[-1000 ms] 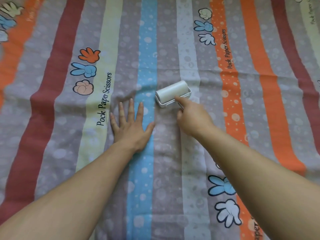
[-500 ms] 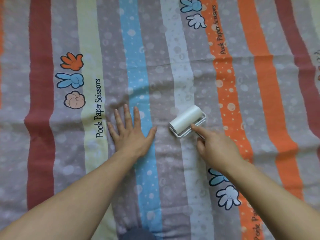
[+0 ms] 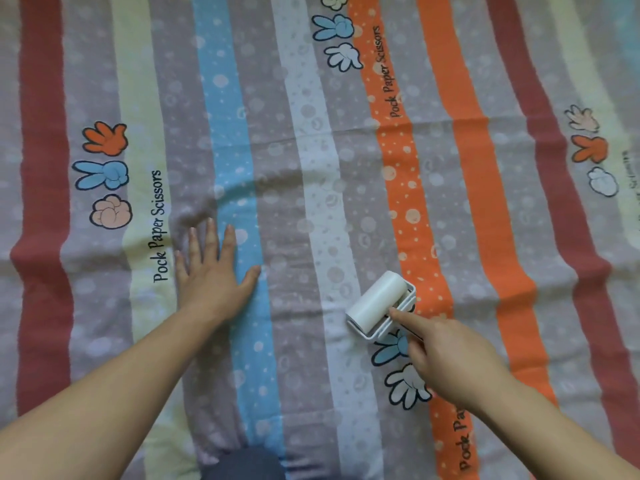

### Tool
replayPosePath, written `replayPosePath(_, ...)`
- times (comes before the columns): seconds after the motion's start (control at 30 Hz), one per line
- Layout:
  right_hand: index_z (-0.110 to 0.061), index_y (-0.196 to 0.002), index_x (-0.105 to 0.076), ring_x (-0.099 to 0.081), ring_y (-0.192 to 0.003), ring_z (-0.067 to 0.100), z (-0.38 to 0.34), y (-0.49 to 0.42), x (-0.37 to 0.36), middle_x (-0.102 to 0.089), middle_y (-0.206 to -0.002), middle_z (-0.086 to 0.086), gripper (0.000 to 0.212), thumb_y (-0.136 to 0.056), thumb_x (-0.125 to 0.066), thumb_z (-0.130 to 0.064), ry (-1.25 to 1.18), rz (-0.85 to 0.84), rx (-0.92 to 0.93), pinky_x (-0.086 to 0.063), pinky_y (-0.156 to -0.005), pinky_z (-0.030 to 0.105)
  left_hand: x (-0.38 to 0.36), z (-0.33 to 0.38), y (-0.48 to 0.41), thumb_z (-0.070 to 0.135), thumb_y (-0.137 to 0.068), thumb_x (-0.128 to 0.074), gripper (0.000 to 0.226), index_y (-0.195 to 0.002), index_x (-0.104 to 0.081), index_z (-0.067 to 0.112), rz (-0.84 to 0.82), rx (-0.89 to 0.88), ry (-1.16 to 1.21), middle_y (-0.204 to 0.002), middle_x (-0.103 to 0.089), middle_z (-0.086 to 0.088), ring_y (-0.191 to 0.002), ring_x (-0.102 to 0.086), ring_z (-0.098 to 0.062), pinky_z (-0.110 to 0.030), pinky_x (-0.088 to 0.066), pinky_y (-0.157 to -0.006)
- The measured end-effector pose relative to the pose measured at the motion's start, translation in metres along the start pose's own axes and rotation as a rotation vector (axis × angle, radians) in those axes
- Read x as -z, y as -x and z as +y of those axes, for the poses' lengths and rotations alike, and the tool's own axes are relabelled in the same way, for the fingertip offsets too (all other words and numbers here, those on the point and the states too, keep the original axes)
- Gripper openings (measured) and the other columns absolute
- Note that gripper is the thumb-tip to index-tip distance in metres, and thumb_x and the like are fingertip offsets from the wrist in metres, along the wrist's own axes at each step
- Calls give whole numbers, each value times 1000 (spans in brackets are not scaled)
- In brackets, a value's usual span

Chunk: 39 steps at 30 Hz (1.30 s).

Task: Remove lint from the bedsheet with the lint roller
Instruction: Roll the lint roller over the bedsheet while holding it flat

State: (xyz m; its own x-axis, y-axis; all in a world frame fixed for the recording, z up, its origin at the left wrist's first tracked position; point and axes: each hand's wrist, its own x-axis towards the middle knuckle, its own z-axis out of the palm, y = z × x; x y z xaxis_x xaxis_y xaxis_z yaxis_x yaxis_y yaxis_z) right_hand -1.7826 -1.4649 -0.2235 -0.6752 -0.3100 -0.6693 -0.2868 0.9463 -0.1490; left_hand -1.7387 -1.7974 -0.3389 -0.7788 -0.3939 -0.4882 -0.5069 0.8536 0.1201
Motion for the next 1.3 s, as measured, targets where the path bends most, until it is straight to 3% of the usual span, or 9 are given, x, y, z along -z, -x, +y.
replayPosePath(0.23,-51,-136,-43,-59,-110,12,18,19,32,-59,-129,-12,49,-92,-40,-32,96,-161,-17,-51,-79,30,8,-6,13,57,-100,-41,86,-162,9,24,-48,37,-42,-167,23,-6,-155,18,-26,-46,3,-126)
replayPosePath(0.33,-52,-128,-51,-61,-72,-9,20,29,67,-66,-110,-18,42,-92,-45,-31,-11,-204,-44,-44,-58,11,8,-10,24,56,-98,-45,89,-162,8,25,-54,76,-24,-168,20,-8,-155,15,-27,-46,0,-126)
replayPosePath(0.43,-54,-130,-49,-49,-48,-6,-7,27,88,-60,-93,-18,45,-93,-45,-29,-39,-104,-1,-35,-43,12,10,-18,30,64,-93,-50,97,-162,7,27,-69,100,-32,-168,20,-7,-155,17,-28,-49,0,-126)
replayPosePath(0.53,-49,-140,-42,-44,-57,0,-59,-11,76,-64,-116,-8,48,-97,-42,-27,-127,64,148,-35,-51,20,17,-28,20,77,-82,-56,113,-161,11,32,-90,110,-15,-166,25,-5,-153,22,-31,-52,4,-125)
replayPosePath(0.63,-43,-144,-38,-60,-94,22,-124,-76,47,-60,-130,2,49,-97,-40,-27,-145,211,244,-49,-74,34,15,-43,6,87,-69,-61,129,-157,21,39,-108,77,21,-164,32,-1,-150,30,-32,-58,10,-121)
replayPosePath(0.73,-40,-145,-37,-55,-115,30,-176,-136,21,-59,-132,5,53,-94,-41,-25,-184,294,240,-49,-87,38,-2,-61,-5,96,-61,-54,134,-150,31,44,-73,28,8,-160,39,2,-145,40,-29,-61,19,-116)
replayPosePath(0.97,-42,-142,-40,-55,-114,32,-168,-133,-15,-58,-131,5,53,-92,-44,-26,-151,295,135,-48,-86,39,-16,-71,-16,100,-60,-47,134,-146,39,43,-117,-30,28,-155,47,3,-140,47,-29,-60,26,-112)
replayPosePath(1.23,-47,-142,-36,-59,-87,26,-105,-35,-33,-66,-113,1,50,-96,-36,-27,-11,182,61,-44,-63,33,-5,-65,-2,84,-87,-33,101,-153,28,40,-78,-32,51,-160,39,2,-145,40,-28,-60,23,-115)
replayPosePath(1.3,-48,-142,-35,-60,-92,24,-96,-22,-36,-66,-111,-1,51,-95,-36,-27,11,176,47,-49,-66,34,-6,-60,5,81,-90,-31,96,-155,25,37,-56,-11,44,-162,36,0,-147,37,-28,-59,21,-117)
